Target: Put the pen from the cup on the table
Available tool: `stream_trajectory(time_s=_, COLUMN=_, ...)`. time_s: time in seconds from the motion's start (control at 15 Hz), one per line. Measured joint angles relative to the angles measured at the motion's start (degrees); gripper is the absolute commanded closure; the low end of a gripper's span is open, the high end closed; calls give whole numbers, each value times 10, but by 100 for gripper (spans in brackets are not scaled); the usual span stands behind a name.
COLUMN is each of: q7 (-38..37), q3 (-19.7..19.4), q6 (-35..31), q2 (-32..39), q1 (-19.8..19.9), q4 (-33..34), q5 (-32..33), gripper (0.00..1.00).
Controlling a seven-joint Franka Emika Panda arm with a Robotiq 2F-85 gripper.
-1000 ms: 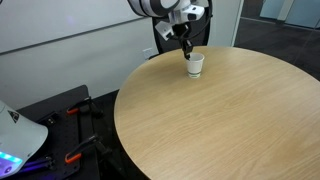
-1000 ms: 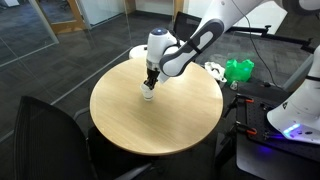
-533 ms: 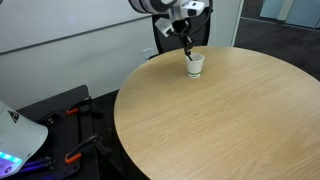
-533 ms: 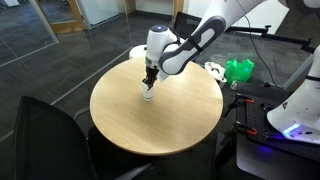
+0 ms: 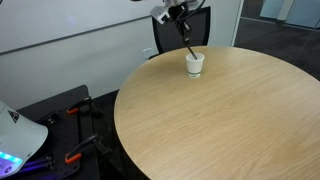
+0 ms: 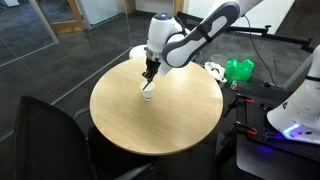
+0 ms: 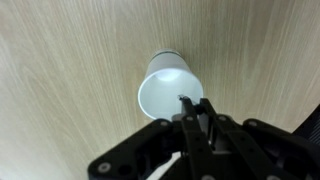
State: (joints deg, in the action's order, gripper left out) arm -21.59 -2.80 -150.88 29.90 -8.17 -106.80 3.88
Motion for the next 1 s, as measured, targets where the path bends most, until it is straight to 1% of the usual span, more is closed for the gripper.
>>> stream_trajectory(time_s=0.2, q7=-2, q3=-13, q6=0, q2=-44, q1=-12, q4=-35, q5=14, gripper=97)
stream_trajectory(time_s=0.4, q7=-15, q3=-28, q6=0, q2=-96, q1=-21, q4=-77, q5=48, gripper=97)
stream_trajectory(time_s=0.6, q7=-38, q3=-40, q6=-1, q2=-152, q1=-22, q4=-123, q5=83, gripper=97)
stream_trajectory(time_s=0.8, q7=-92, q3=-56, q6=-1, q2=-204, q1=-19, q4=-165, q5=134, gripper=97)
stream_trajectory(time_s=1.0, q7=-192, q3=-74, q6=-1, q2=-238, q1=-5, q4=-197, q5=227, gripper=97)
